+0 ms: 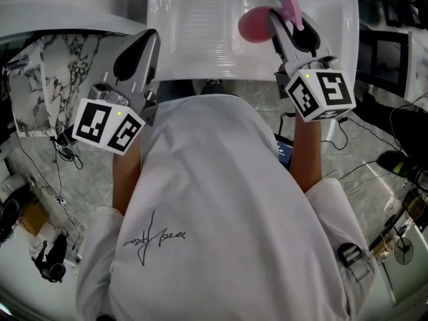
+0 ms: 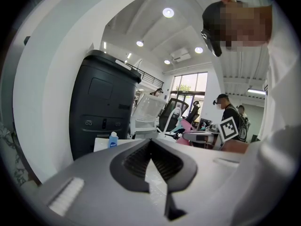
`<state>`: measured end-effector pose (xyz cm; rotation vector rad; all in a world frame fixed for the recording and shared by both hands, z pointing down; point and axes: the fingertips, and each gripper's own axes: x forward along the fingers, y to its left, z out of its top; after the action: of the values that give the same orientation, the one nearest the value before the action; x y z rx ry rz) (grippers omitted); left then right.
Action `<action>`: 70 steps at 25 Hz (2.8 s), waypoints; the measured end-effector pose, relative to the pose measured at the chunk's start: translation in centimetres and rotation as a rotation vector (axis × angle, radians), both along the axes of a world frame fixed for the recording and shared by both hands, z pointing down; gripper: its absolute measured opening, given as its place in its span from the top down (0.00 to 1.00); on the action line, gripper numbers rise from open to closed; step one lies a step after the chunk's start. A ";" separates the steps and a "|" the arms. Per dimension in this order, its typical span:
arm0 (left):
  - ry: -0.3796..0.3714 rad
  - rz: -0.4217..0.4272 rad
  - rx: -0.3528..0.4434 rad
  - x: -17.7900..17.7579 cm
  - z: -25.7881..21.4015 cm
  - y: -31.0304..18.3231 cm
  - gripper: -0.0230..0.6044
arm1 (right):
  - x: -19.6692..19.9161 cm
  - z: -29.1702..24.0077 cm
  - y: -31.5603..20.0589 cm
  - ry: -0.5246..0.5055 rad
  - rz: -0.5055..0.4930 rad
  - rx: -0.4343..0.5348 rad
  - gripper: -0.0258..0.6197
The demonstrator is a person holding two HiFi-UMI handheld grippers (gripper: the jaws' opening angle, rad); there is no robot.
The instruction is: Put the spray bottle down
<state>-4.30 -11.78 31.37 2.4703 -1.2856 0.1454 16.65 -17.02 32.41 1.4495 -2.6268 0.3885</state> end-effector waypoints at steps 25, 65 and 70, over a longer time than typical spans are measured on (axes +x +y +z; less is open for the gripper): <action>0.015 -0.025 -0.046 -2.7 1.4 -1.7 0.96 | -3.4 1.2 -5.0 0.011 -0.029 -0.042 0.76; 0.040 -0.078 -0.104 -7.5 3.1 -2.2 0.96 | -7.5 2.0 -11.8 0.073 -0.075 -0.033 0.76; 0.042 -0.080 -0.115 -7.7 3.4 -2.3 0.96 | -7.7 2.2 -12.7 0.077 -0.078 -0.032 0.76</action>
<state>-12.02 -14.08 34.79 2.3100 -1.3179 0.1426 8.92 -29.70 34.61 1.3210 -2.5943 0.3568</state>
